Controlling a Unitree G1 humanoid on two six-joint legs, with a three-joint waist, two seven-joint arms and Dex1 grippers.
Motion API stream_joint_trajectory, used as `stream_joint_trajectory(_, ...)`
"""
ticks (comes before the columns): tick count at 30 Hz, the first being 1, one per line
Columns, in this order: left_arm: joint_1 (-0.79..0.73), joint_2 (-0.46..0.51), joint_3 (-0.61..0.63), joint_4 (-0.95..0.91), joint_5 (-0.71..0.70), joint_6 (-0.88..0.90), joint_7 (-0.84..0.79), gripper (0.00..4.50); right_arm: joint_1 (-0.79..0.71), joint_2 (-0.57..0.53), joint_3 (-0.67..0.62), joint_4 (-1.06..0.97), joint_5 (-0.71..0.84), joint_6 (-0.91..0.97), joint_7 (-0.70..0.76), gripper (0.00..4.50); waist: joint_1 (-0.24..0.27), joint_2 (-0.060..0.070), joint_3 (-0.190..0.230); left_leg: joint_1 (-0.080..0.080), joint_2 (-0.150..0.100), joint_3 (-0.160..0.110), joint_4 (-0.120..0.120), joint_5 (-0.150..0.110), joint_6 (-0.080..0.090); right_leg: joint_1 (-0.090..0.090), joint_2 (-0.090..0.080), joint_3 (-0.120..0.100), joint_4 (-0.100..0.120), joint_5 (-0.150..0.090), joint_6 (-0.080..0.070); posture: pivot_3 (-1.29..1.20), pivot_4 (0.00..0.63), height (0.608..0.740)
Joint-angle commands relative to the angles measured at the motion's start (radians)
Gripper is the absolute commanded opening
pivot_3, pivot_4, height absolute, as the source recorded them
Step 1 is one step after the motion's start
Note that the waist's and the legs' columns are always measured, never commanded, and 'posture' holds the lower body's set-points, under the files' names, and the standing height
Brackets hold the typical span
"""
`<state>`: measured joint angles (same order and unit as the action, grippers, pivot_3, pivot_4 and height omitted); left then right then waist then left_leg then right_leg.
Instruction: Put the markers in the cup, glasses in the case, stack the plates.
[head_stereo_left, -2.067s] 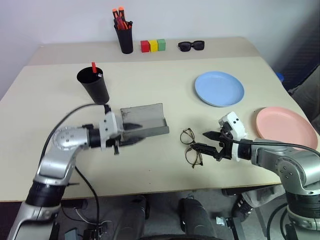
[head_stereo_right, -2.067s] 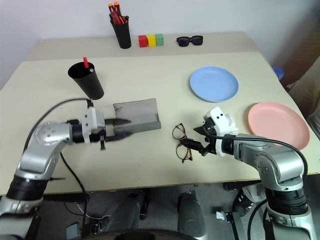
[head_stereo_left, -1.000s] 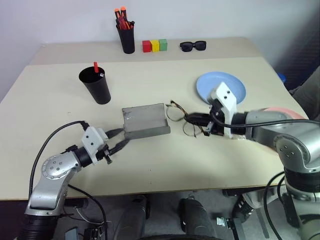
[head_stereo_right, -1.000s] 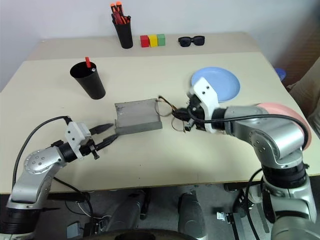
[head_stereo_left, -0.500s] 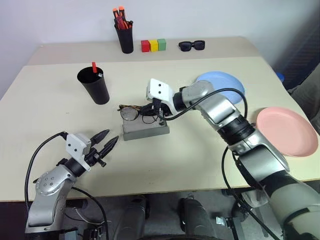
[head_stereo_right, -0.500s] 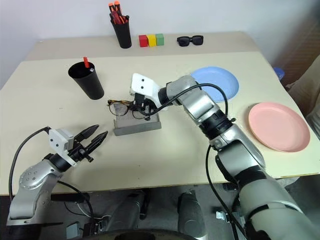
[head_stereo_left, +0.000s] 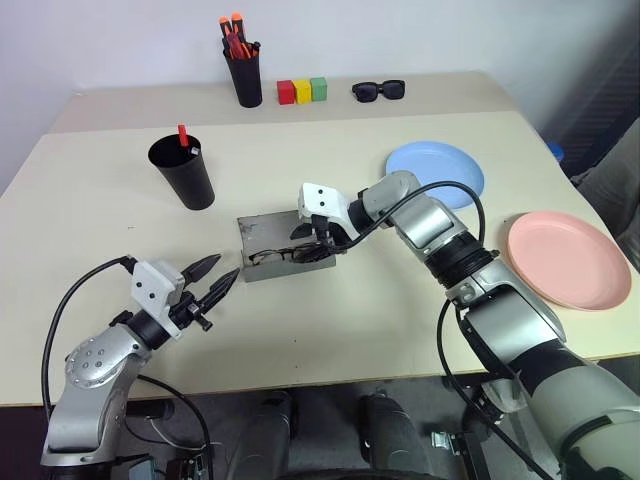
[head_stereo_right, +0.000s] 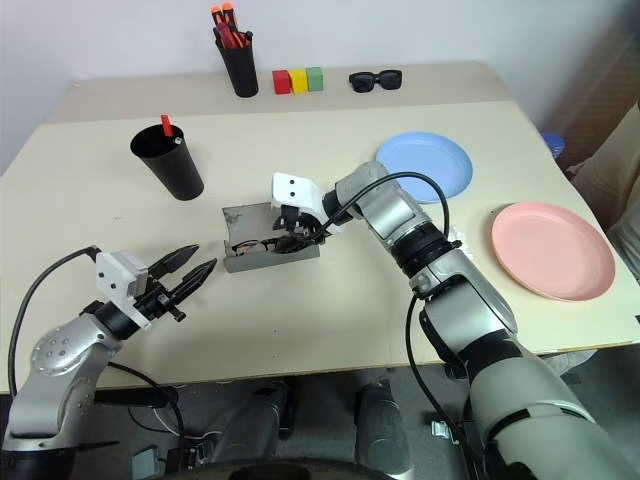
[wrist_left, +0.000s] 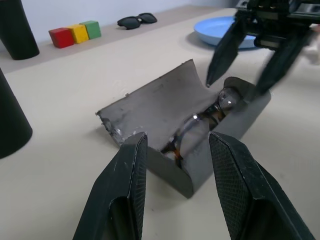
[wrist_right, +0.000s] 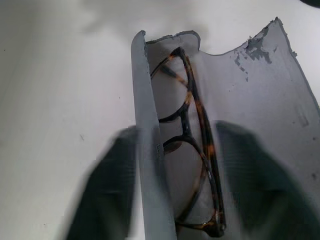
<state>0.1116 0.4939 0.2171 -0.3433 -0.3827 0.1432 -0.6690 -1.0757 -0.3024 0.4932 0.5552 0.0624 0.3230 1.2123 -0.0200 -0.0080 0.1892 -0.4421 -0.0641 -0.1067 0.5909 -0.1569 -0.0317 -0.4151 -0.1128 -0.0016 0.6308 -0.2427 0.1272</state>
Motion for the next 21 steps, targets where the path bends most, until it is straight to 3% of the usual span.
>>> stream_joint_trajectory(1, -0.039, 0.006, 0.013, -0.026, -0.019, 0.055, 0.044, 1.96, -0.008, 0.012, -0.068, -0.072, 0.005, -0.003, -0.045, 2.96, 0.000, 0.000, 0.000, 0.000, 0.000, 0.000, 0.000, 0.000, 0.000, 0.000, 0.000, 0.000, 0.000, 0.000, 0.000, 0.00, 0.150, 0.740)
stream_joint_trajectory(4, -0.107, 0.005, 0.019, -0.038, -0.055, 0.163, 0.093, 1.96, 0.007, 0.000, -0.112, -0.127, 0.005, 0.008, -0.094, 2.96, 0.004, 0.000, 0.000, 0.000, 0.000, 0.000, 0.000, 0.000, -0.001, 0.000, 0.000, 0.000, 0.000, 0.000, 0.001, 0.00, 0.150, 0.740)
stream_joint_trajectory(7, -0.270, -0.019, -0.008, -0.020, -0.084, 0.337, 0.202, 1.05, 0.093, -0.038, -0.171, -0.298, 0.028, 0.080, -0.145, 3.00, 0.014, -0.001, 0.000, 0.000, -0.001, -0.003, 0.000, 0.001, -0.001, 0.001, 0.000, -0.001, 0.000, 0.000, 0.001, 0.00, 0.150, 0.740)
stream_joint_trajectory(9, -0.356, -0.037, -0.024, -0.002, -0.081, 0.410, 0.250, 0.04, 0.144, -0.053, -0.188, -0.392, 0.036, 0.132, -0.167, 3.00, 0.015, -0.001, 0.000, 0.000, -0.003, -0.004, 0.001, 0.001, -0.001, 0.003, 0.000, -0.001, 0.000, 0.000, 0.001, 0.00, 0.150, 0.740)
stream_joint_trajectory(14, -0.630, -0.094, -0.086, 0.150, -0.016, 0.592, 0.396, 0.04, 0.310, -0.113, -0.218, -0.647, 0.034, 0.263, -0.250, 3.00, 0.009, -0.002, 0.000, 0.000, -0.003, -0.005, 0.002, 0.001, -0.001, 0.003, 0.000, -0.001, 0.001, 0.000, 0.002, 0.00, 0.150, 0.740)
stream_joint_trajectory(16, -0.778, -0.123, -0.092, 0.291, -0.012, 0.683, 0.433, 0.04, 0.384, -0.135, -0.255, -0.778, 0.055, 0.348, -0.290, 3.00, 0.007, -0.002, 0.000, 0.000, -0.003, -0.005, 0.002, 0.002, -0.001, 0.003, 0.000, -0.002, 0.001, 0.000, 0.002, 0.00, 0.150, 0.740)
stream_joint_trajectory(21, -0.997, -0.140, -0.125, 0.560, 0.006, 0.828, 0.425, 0.04, 0.504, -0.205, -0.296, -0.986, 0.072, 0.452, -0.347, 3.00, 0.003, -0.003, 0.000, 0.000, -0.004, -0.005, 0.003, 0.002, -0.001, 0.004, -0.001, -0.002, 0.001, 0.000, 0.004, 0.00, 0.150, 0.740)
